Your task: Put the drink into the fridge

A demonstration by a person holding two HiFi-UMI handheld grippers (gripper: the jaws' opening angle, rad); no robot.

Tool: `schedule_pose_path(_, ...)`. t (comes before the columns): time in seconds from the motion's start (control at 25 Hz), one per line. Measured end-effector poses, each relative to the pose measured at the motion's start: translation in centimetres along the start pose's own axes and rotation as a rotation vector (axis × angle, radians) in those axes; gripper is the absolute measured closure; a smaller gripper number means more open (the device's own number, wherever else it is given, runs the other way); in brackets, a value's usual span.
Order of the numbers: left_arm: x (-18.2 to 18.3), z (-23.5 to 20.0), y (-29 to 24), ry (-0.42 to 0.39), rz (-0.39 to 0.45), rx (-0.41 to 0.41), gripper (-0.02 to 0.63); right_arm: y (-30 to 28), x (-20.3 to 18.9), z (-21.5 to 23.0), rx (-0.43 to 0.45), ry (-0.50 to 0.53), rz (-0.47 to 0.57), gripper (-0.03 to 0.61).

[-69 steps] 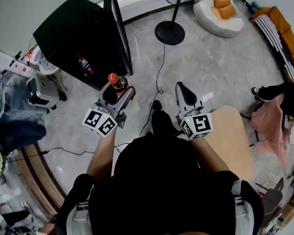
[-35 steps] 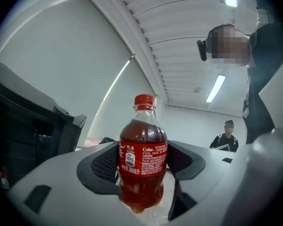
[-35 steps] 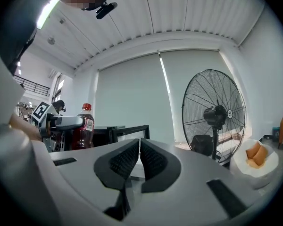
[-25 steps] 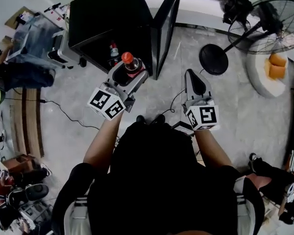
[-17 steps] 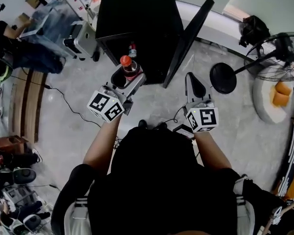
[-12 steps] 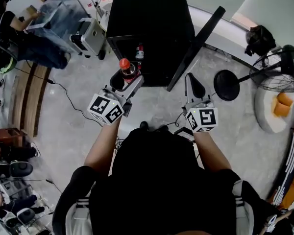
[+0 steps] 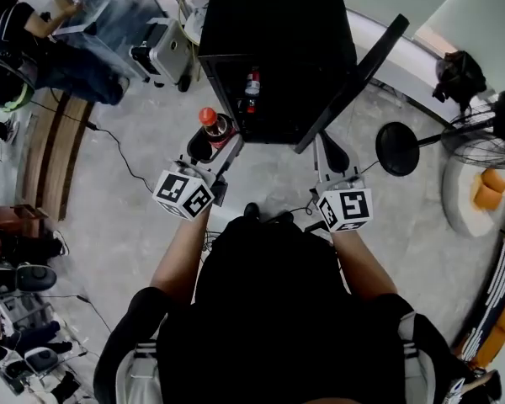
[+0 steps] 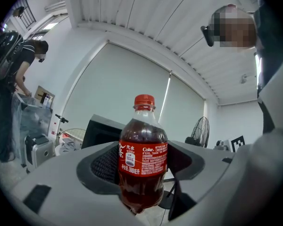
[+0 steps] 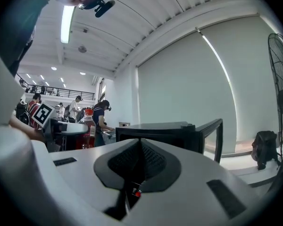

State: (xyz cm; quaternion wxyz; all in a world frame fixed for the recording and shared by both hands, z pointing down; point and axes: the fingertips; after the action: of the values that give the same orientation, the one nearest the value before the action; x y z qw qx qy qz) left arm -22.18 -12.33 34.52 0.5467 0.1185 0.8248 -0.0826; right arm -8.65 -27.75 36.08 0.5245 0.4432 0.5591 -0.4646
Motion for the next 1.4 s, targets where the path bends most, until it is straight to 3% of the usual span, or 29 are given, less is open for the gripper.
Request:
schedule_pose_path(0.6, -4.1, -1.5, -4.7, -0.031, -0.054, -0.018, 0.298, -3.5, -3.6, 1.9, -0.020, -0.015, -0.038, 0.553)
schedule_pose_path(0.8, -7.9, -3.1, -8.1, -0.031, -0.081, -0.027, 0.298, -6.1, -7.4, 2.3, -0.033, -0.031, -0.064, 0.554)
schedule_pose_path(1.08, -14.9, -7.4, -14.3, -0.039, -0.077, -0.008, 0.298, -11.5, -15.7, 5.7, -0.080, -0.079, -0.082, 0.554)
schedule_pose_path(1.4, -20.6, -12.4, -19.2, -0.099, -0.072, 0.016, 0.298, -17.1, -21.7, 7.4, -0.089, -0.092, -0.068, 0.554)
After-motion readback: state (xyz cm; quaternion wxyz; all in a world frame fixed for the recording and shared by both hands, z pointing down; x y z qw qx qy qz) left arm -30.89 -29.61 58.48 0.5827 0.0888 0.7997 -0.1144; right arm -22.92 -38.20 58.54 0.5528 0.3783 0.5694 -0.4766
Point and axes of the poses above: the fingertips, and each gripper's own axes: y backward along the fingers, z to its right, x out of its top, and after that the axes turned 5 degrees about y, right-handed
